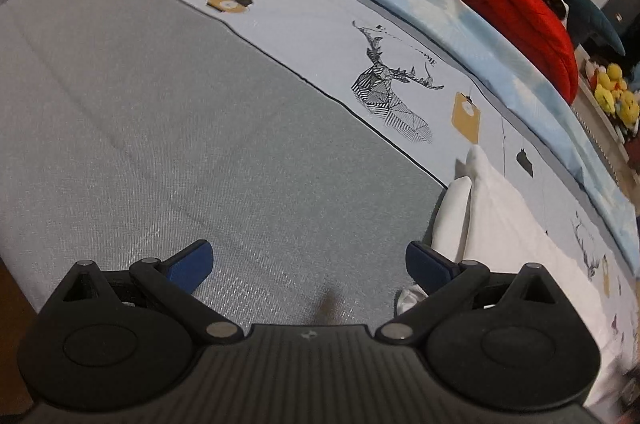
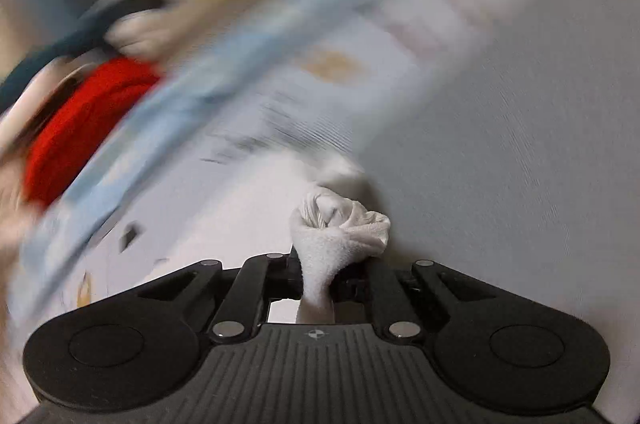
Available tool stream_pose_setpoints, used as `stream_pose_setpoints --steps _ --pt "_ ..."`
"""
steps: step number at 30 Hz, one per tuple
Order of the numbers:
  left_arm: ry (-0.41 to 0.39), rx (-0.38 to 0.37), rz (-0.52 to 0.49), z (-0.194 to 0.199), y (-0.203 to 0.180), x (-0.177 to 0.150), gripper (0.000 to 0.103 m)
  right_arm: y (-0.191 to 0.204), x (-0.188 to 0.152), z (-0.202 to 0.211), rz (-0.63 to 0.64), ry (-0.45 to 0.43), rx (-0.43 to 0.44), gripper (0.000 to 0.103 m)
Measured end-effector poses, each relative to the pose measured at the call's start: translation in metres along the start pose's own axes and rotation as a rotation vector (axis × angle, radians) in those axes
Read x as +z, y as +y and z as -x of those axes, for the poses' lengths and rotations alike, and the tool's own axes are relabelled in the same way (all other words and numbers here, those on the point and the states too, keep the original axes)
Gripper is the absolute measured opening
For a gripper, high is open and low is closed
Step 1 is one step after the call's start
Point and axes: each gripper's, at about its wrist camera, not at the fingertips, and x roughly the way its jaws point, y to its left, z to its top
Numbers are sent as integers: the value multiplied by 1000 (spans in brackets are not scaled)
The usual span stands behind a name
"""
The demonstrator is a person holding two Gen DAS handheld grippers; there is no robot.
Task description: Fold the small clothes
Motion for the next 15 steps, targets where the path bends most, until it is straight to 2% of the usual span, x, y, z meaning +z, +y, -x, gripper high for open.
stream_pose_setpoints --steps 2,4,6,8,10,12,13,14,15 --pt "-8 -1 -18 1 -1 0 102 69 -4 20 254 -98 76 9" --pt "-8 -6 -16 1 0 1 102 132 -28 42 485 -165 194 9" --pt "-13 -1 -8 2 3 2 102 182 -73 63 716 -195 342 9" --pt "-25 15 2 3 6 2 102 212 -130 70 924 -165 465 9" --pt "-28 26 8 3 9 4 102 229 -187 56 1069 -44 486 9" --pt "-19 28 13 1 11 4 102 235 -235 31 1140 94 461 10" --pt "-15 26 15 1 12 4 102 234 -249 27 1159 86 449 10" --pt "-15 27 15 1 13 3 102 232 -257 29 1170 30 440 13" --pt "-16 28 13 1 14 4 102 230 -258 32 1162 13 446 14"
